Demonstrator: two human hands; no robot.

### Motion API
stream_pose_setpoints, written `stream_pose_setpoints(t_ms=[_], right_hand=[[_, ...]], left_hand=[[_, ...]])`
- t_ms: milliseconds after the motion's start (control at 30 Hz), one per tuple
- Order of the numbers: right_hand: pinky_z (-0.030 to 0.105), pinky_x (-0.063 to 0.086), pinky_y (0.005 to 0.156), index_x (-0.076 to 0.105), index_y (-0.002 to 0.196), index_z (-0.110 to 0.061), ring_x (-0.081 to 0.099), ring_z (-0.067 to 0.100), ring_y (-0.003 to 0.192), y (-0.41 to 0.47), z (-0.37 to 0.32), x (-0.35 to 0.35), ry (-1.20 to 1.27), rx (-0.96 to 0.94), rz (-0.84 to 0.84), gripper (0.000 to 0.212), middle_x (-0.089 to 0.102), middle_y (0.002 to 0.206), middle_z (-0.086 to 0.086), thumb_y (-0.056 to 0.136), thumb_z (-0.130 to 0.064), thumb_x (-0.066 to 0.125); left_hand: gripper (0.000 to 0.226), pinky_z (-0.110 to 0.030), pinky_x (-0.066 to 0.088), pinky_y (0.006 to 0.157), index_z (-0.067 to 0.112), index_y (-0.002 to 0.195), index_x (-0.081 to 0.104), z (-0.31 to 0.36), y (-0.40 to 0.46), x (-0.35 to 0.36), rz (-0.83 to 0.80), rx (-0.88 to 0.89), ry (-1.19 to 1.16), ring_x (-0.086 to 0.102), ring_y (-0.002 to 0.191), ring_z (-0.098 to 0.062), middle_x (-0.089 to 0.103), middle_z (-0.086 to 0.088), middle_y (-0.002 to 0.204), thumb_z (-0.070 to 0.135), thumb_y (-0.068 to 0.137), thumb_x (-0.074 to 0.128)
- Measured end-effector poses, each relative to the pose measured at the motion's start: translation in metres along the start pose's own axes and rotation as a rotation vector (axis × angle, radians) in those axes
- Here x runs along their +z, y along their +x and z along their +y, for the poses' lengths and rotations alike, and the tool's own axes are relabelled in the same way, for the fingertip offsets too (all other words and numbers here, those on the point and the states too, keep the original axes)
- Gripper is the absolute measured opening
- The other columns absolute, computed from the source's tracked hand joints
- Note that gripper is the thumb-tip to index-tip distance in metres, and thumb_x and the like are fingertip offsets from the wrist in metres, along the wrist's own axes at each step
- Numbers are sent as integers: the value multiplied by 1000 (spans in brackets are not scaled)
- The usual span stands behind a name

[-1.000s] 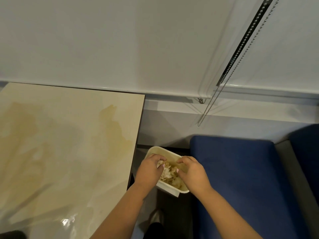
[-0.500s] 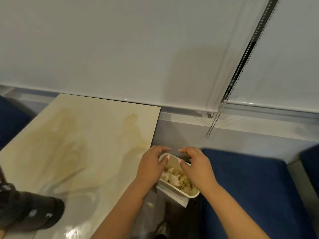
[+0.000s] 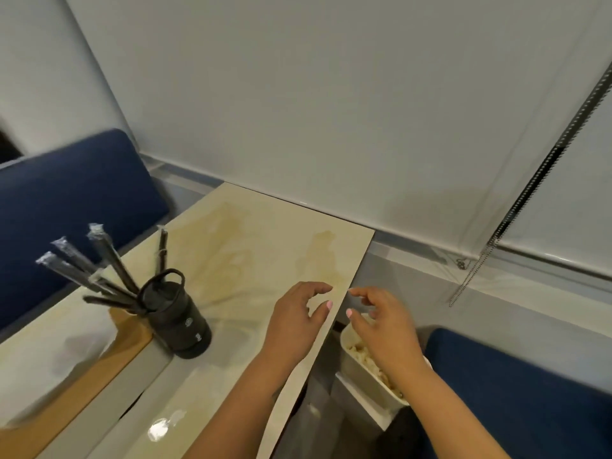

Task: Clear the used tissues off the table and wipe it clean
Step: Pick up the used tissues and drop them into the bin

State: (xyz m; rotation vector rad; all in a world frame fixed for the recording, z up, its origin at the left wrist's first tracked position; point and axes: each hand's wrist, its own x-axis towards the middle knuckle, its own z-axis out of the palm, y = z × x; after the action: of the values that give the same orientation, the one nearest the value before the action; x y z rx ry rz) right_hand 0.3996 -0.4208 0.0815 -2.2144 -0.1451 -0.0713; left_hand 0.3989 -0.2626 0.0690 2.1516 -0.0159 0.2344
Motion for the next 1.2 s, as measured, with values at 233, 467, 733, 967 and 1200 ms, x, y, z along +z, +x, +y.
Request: stream_pose_setpoints(t_ms=[233,467,733,967,1200], right_hand=[[17,44,85,58,110,-34,53,0,96,-27,-48,36,62,-111,-42,26,49,103,-28,87,-24,65],[6,41,77,55,102,-42,50,-11,100,-95,-110,79,148,-220,-90,28,53,105,-27,86,-21,66],[6,41,75,58,104,-36,54,-5,97,-174,-182,158,219,-355,-264,31,56,102,-22,84,-15,68],[5,39,75,57,101,-39,54,-6,94,-229,-229,226,246,-422,-424,31,54,101,-28,84,-16,67],[4,41,75,58,101,-38,52,-13,99,-257,-252,281,251,-469,-586,31,57,104,-27,84,-15,68]], left_hand=[[24,-23,51,85,30,113,61,-3,-45,-63,108,-31,4,54,104,-1,60,16,110,26,89,61],[25,-15,48,83,30,115,61,-16,-122,-136,215,-70,27,53,102,1,57,20,109,27,89,61],[26,-22,50,90,35,115,60,-54,-237,-232,375,-239,54,53,107,0,59,18,116,32,89,61],[23,-21,50,83,35,108,61,-98,-321,-291,510,-335,144,52,101,3,56,23,105,26,87,64],[22,-25,49,85,34,109,61,-133,-379,-322,612,-467,135,51,105,3,58,21,110,25,88,62]])
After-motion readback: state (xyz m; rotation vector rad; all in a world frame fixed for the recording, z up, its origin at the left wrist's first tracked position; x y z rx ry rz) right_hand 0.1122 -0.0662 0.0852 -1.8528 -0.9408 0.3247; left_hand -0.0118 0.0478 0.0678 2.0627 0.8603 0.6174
